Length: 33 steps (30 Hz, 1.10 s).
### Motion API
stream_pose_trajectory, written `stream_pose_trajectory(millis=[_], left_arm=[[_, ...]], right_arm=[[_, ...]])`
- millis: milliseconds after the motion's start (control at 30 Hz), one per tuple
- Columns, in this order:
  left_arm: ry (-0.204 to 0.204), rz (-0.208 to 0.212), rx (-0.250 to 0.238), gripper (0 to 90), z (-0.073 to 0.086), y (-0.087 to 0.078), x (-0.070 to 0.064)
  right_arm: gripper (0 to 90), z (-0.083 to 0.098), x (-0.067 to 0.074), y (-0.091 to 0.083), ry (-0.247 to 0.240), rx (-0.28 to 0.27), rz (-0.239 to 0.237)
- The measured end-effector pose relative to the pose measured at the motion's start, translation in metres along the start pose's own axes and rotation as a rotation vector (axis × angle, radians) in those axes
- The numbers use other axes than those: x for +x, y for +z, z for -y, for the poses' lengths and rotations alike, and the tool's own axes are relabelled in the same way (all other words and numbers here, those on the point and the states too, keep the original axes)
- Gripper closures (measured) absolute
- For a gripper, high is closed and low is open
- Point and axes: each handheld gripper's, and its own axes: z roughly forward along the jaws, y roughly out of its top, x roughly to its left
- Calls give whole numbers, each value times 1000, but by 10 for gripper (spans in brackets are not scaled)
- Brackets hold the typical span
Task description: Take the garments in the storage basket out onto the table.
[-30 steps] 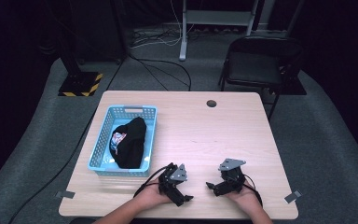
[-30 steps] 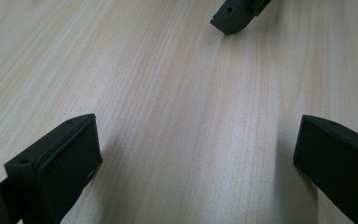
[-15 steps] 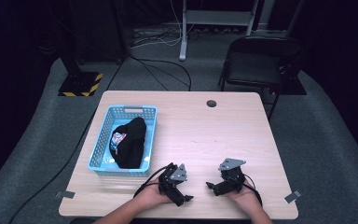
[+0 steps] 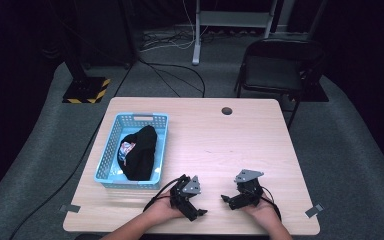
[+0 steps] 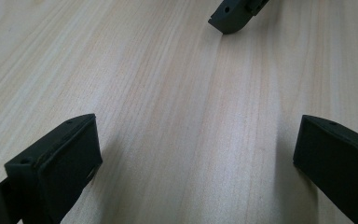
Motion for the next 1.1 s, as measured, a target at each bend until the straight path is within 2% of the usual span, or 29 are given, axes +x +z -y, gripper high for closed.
stream_pose_trajectory(millis=[233,333,567,700,867,900,1100], left_arm=[[-2,12,2,7,2,-3,1],[-23,14,15,39,1,-8,3],[-50,-12,-26,40,-1,-21,8],[-49,-29,-56,42,-5,-31,10],[-50,-64,-94,43,-10,-44,14],[-61,-75,-109,45,-10,-50,16],[-83,-86,-140,49,-9,-61,19]], right_arm=[[20,0,0,0,0,0,-2],[19,0,-1,0,-2,0,-3],[19,-1,-1,1,-2,1,-4],[19,-1,-1,1,0,1,-7],[20,-1,-1,1,-1,1,-7],[20,-1,-1,1,-5,1,-6],[20,-1,-1,1,-6,1,-6]])
